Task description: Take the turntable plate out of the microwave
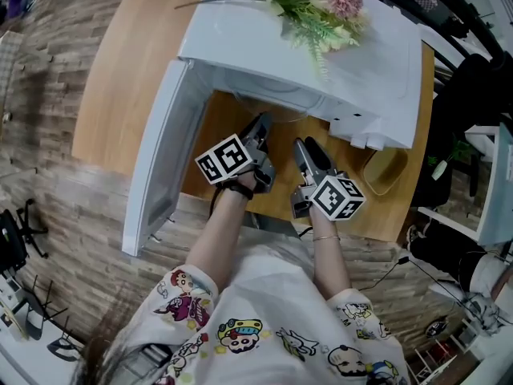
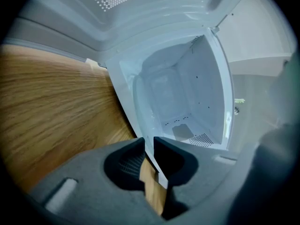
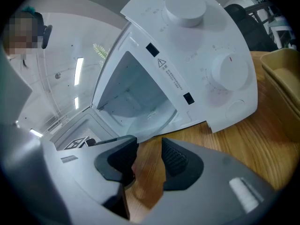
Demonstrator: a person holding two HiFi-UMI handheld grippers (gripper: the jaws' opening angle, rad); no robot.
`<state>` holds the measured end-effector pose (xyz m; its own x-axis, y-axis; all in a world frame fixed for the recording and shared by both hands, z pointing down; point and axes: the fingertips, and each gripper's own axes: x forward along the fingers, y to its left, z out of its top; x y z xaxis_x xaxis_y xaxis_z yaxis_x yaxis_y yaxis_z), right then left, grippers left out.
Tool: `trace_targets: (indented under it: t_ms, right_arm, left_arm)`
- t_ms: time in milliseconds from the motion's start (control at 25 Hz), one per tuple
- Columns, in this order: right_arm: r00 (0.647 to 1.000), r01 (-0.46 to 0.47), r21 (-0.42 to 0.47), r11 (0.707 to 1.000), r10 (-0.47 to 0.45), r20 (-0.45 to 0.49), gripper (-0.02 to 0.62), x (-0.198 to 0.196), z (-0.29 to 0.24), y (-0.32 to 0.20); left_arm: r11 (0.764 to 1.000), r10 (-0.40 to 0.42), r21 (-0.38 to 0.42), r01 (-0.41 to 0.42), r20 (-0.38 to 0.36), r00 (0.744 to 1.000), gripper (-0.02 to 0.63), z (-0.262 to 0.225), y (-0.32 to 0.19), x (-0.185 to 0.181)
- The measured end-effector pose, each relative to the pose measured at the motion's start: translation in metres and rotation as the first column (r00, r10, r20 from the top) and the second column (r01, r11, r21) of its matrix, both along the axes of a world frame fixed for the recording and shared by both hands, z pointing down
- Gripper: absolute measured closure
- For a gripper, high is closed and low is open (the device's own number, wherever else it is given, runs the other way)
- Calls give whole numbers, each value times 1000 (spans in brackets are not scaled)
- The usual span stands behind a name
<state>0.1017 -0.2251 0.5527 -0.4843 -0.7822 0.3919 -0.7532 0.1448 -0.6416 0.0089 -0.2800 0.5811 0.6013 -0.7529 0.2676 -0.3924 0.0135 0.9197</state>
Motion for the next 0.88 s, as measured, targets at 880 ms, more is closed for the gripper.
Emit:
trace_targets:
  t_ms: [880]
  right_arm:
    - [956,-37,-110,993,67,285,430,-17,20,-33]
  left_arm:
    - [999,-29,-16,28,-30,999,557,-10,22,-9]
